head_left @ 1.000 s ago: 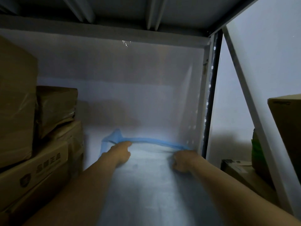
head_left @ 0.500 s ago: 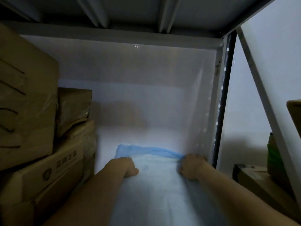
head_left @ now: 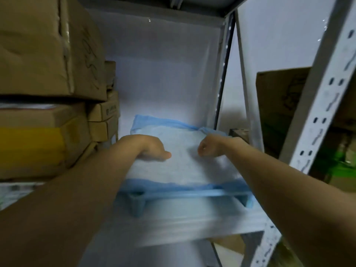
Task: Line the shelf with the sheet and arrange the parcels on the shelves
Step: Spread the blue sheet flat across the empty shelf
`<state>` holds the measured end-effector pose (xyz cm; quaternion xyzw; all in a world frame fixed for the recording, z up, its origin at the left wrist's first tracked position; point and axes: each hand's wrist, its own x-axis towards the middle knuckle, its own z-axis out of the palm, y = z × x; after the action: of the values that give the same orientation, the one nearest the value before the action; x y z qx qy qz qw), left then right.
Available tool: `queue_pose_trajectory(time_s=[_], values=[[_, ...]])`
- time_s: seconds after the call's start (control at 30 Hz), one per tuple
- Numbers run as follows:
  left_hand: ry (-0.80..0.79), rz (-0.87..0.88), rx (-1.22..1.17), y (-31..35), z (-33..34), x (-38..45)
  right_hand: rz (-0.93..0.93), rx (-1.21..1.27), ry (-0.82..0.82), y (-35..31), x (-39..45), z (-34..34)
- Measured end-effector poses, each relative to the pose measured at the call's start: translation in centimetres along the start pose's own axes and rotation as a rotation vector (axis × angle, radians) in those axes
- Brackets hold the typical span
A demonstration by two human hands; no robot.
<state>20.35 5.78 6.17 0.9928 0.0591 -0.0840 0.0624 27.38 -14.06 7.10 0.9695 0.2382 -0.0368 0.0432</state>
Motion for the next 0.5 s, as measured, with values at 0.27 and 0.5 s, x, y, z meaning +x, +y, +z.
queue_pose_trajectory(time_s=[0.27, 0.5], values=[[-0.18, 0.121, -0.11, 2.1, 0.5, -11.5, -0.048, 0.271, -0.095, 0.1, -10.9, -0.2], [-0.128, -0.029, 0.047, 0.0, 0.2, -15.8, 0.007, -0.092, 0.021, 1.6, -14.2, -0.6]])
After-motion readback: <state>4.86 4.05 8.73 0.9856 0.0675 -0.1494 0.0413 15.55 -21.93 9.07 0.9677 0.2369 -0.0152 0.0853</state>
